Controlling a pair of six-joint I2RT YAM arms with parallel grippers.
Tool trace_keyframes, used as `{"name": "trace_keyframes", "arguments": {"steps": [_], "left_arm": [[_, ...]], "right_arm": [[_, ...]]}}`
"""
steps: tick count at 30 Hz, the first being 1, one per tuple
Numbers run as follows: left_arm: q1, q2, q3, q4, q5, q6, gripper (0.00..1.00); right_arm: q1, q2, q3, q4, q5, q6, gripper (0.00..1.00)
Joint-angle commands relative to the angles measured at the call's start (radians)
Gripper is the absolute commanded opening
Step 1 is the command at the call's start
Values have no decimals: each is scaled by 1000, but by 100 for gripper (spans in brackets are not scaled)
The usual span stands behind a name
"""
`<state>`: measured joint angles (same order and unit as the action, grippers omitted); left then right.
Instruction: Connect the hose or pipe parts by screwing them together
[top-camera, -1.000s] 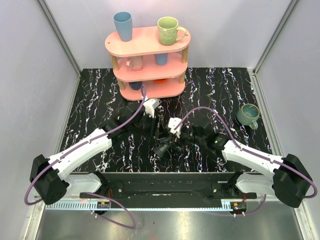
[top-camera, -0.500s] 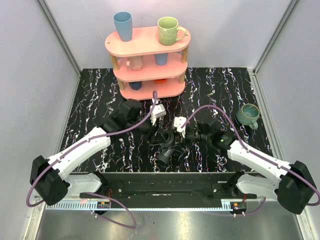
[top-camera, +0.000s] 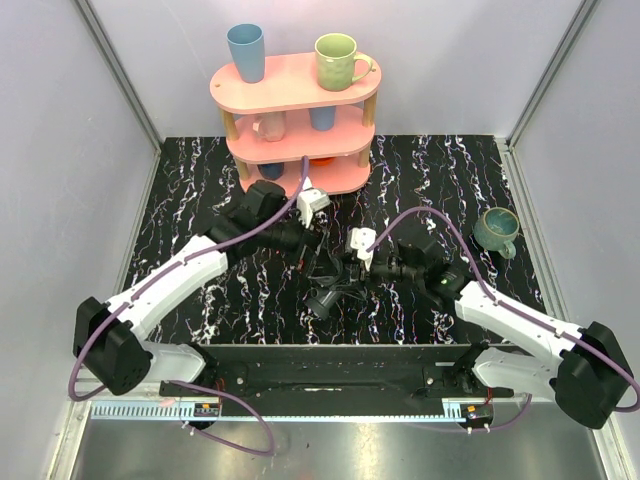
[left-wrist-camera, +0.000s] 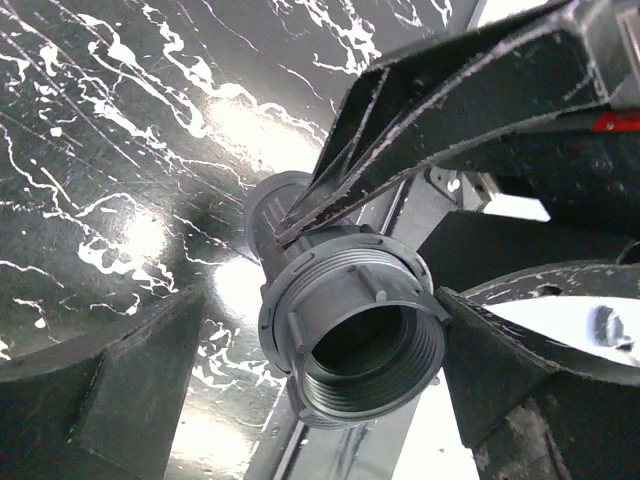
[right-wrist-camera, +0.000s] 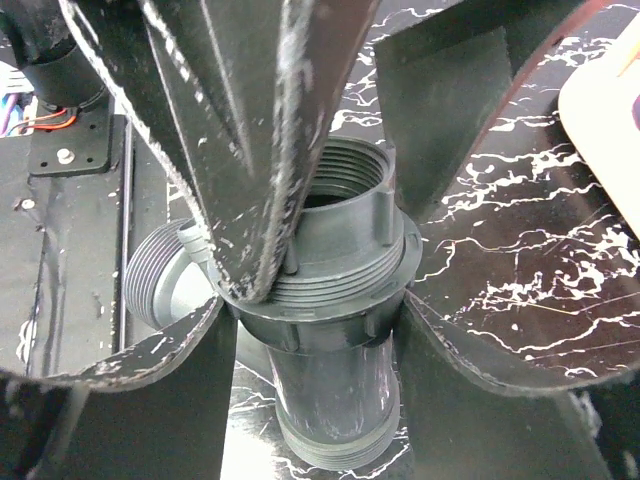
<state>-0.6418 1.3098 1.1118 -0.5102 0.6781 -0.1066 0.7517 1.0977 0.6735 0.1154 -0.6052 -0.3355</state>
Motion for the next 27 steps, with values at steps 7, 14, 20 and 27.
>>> {"name": "trace_keyframes", "arguments": {"steps": [7, 14, 20, 27], "left_arm": [[50, -208, 39, 35, -267, -386, 99], [71, -317, -10, 11, -477, -583, 99], [67, -304, -1, -22, -511, -887, 90], [-15, -175, 81, -76, -531, -1035, 87]], "right_arm": [[8, 14, 15, 115, 90, -8, 0], [9, 13, 11, 170, 198, 15, 0], [9, -28, -9, 193, 283, -10, 0], [20, -38, -5, 173, 303, -34, 0]]}}
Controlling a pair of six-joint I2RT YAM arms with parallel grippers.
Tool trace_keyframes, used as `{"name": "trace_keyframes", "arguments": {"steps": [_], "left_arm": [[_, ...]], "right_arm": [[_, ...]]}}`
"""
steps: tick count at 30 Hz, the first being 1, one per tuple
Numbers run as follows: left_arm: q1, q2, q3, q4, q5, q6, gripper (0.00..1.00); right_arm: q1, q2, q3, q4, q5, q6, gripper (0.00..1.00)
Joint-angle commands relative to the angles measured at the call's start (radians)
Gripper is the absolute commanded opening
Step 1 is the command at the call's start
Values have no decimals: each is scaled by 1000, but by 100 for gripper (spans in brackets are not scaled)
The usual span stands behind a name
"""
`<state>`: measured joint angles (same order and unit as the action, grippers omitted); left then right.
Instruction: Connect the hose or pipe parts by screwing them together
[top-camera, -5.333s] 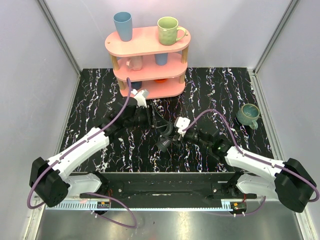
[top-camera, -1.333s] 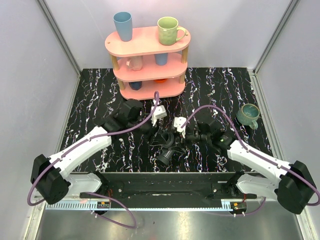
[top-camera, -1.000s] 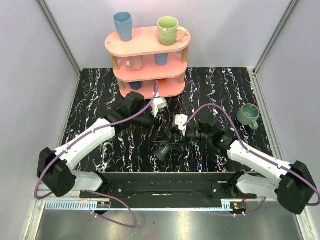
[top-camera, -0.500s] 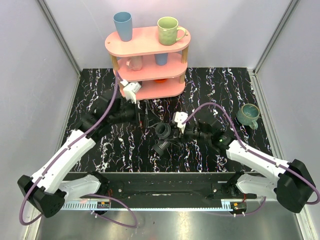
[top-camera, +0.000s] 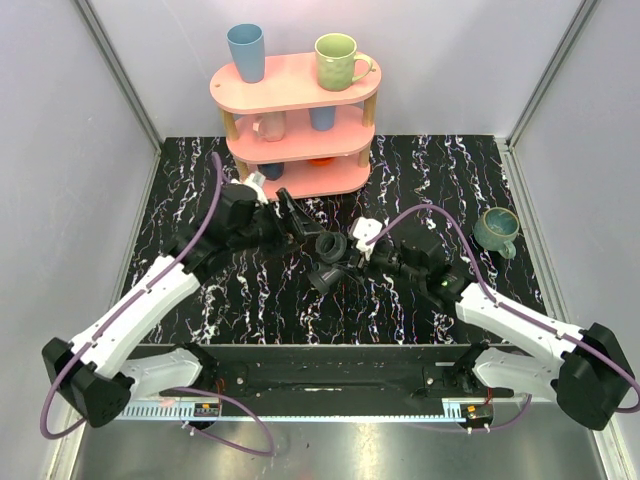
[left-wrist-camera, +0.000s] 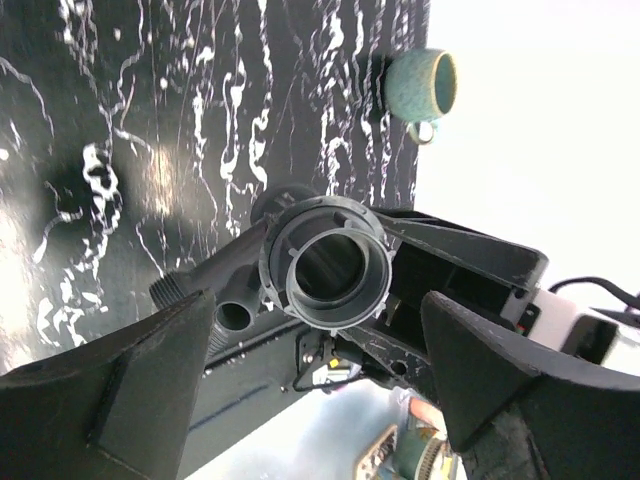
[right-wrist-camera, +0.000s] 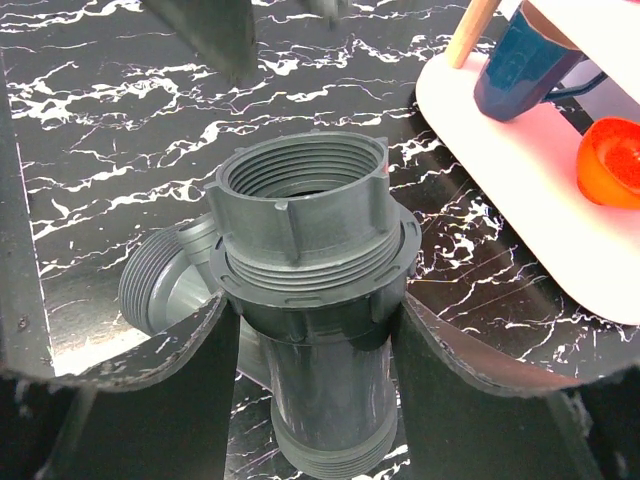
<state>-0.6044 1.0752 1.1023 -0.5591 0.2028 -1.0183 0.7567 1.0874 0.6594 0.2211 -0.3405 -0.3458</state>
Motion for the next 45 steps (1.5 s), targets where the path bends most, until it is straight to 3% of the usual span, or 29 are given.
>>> {"name": "trace_keyframes", "arguments": {"steps": [1, 6, 20, 27, 36, 40, 45], "left_arm": [[-64, 74, 106, -36, -68, -120, 87], [-123, 130, 192, -99, -178, -86, 86], [-158, 207, 180, -117, -246, -2, 77], [-166, 215, 131, -45, -209, 115, 59], [-166, 141, -13, 195, 3, 385, 53], [-166, 91, -79, 329, 163, 539, 52], [-164, 17, -136, 380, 303, 725, 55]], "right_arm": [[13, -26, 8, 66, 41, -25, 0], [15, -23, 6, 57, 38, -27, 0], [21, -27, -20, 92, 31, -9, 0], [21, -27, -12, 83, 18, 5, 0], [20, -11, 25, 50, -32, 36, 0], [21, -6, 43, 24, -71, 37, 0], [20, -1, 45, 17, -89, 50, 0]]}}
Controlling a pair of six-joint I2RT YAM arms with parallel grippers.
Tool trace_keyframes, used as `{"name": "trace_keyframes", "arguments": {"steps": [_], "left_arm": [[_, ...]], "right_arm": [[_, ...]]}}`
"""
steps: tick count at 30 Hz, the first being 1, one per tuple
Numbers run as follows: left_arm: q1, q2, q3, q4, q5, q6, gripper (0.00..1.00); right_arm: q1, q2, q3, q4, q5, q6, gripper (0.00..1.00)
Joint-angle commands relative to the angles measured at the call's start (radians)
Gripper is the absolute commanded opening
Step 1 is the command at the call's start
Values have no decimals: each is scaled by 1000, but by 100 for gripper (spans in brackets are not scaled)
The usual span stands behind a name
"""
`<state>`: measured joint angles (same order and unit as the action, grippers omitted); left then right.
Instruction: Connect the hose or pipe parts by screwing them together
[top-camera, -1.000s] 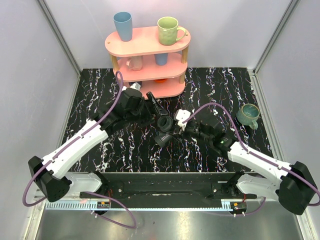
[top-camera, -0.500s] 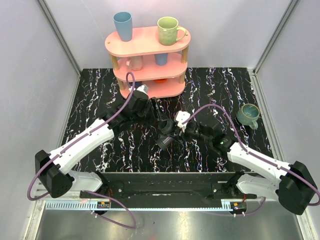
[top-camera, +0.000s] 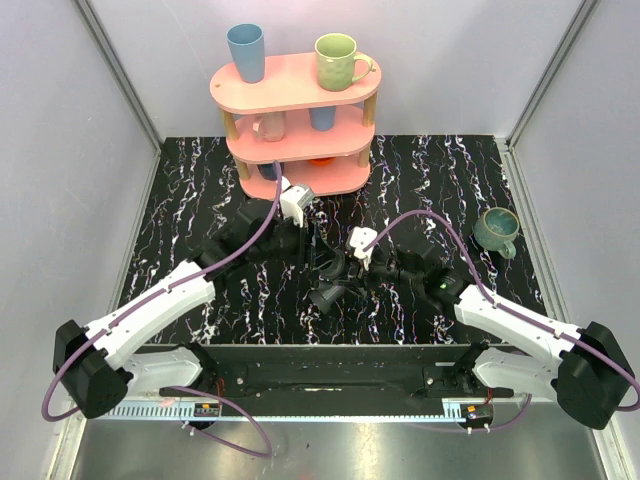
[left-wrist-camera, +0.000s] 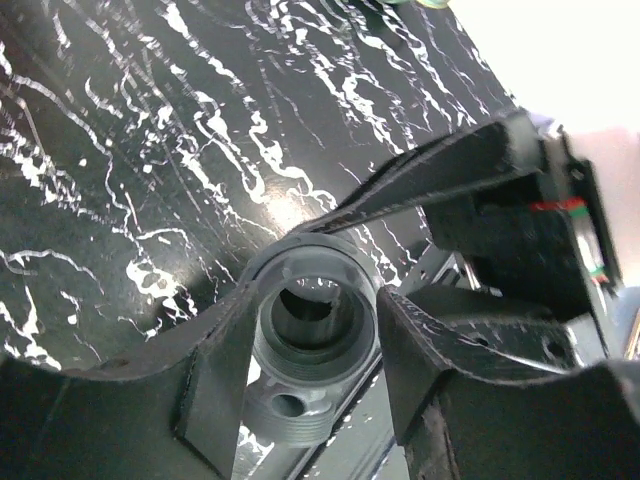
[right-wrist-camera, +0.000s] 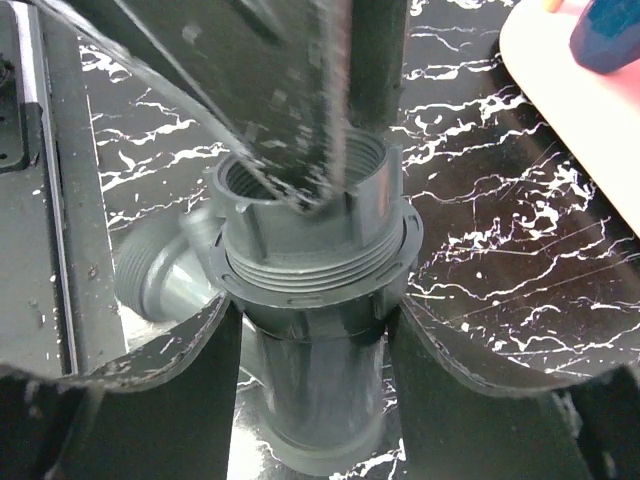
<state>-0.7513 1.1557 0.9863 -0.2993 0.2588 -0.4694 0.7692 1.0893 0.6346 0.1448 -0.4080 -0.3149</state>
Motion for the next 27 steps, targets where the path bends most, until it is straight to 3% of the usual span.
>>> {"name": "trace_keyframes", "arguments": {"steps": [1, 5, 9, 10, 12, 16, 20, 27], "left_arm": [[-17, -73, -17, 112, 278, 187, 55], [-17, -88, -11, 69, 384, 290, 55], [-17, -105, -2, 5, 323, 299, 62], [-17, -116, 6, -15, 253, 255, 71], [-16, -128, 24, -38, 115, 187, 78], [-16, -125, 119, -134, 14, 14, 93], [-8, -108, 184, -250, -144, -205, 93], [12, -82, 241, -388, -225, -606, 85]], "right_arm": [[7, -3, 66, 93, -22, 23, 0], [5, -12, 65, 91, -17, 31, 0], [7, -29, 62, 88, -18, 34, 0], [7, -28, 62, 79, -17, 30, 0], [7, -26, 62, 69, -12, 16, 0], [7, -16, 60, 68, -3, 1, 0], [7, -6, 37, 127, 15, -24, 0], [19, -12, -26, 301, 142, -76, 0]]}}
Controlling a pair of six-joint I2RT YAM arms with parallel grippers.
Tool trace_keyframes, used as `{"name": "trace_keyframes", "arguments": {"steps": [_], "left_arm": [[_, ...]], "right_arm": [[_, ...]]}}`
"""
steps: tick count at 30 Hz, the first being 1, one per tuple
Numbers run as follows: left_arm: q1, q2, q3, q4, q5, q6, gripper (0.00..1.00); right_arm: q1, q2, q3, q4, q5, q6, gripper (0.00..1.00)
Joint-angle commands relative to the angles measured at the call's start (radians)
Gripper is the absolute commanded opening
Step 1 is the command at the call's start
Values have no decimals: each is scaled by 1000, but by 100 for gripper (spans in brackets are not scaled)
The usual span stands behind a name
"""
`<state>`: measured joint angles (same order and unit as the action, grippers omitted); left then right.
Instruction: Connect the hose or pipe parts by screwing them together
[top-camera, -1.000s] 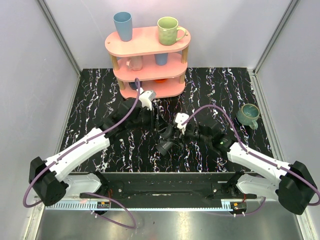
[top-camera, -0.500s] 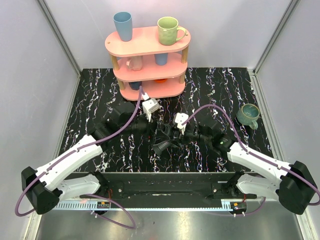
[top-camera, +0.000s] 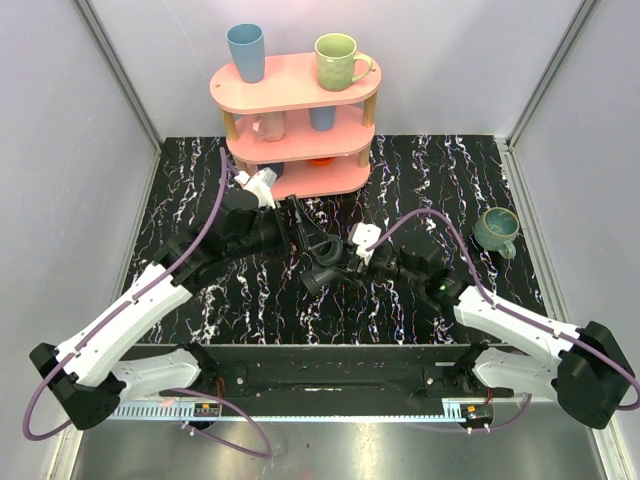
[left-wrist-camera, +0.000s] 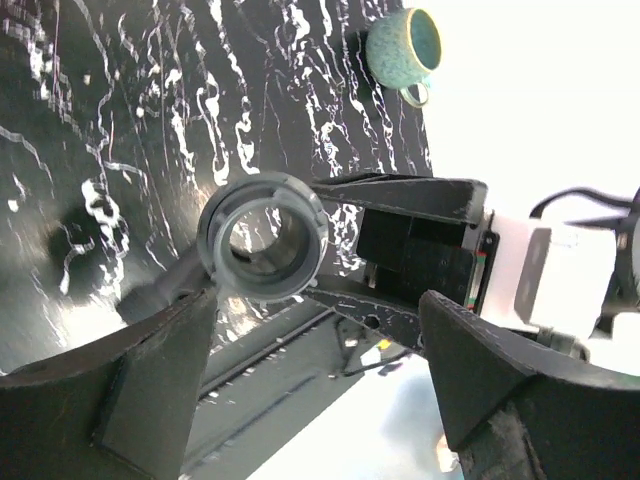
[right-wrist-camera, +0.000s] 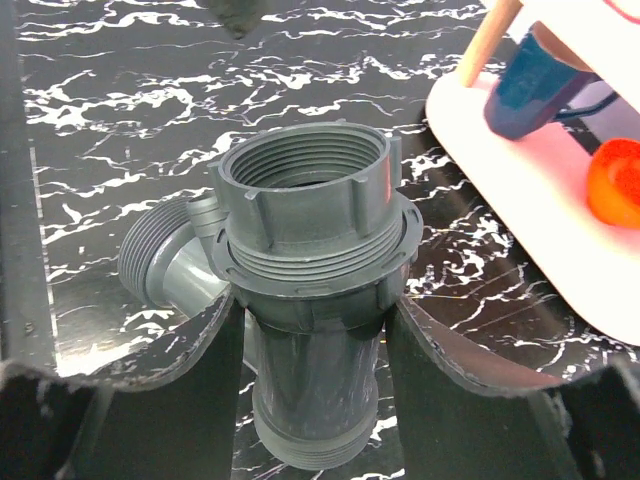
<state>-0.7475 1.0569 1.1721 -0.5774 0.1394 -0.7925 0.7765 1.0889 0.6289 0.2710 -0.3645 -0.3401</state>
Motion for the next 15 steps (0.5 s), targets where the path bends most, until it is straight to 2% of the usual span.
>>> {"name": "trace_keyframes", "arguments": {"steps": [1, 4, 15], "left_arm": [[8, 21, 52, -102, -98, -333, 84], [8, 46, 60, -88, -83, -388, 82], [8, 192, 132, -154, -116, -376, 84]], "right_arm": [[21, -9, -23, 184, 113, -59, 0], [29, -1, -24, 191, 140, -92, 0], [61, 17, -21, 166, 165, -122, 0]]}}
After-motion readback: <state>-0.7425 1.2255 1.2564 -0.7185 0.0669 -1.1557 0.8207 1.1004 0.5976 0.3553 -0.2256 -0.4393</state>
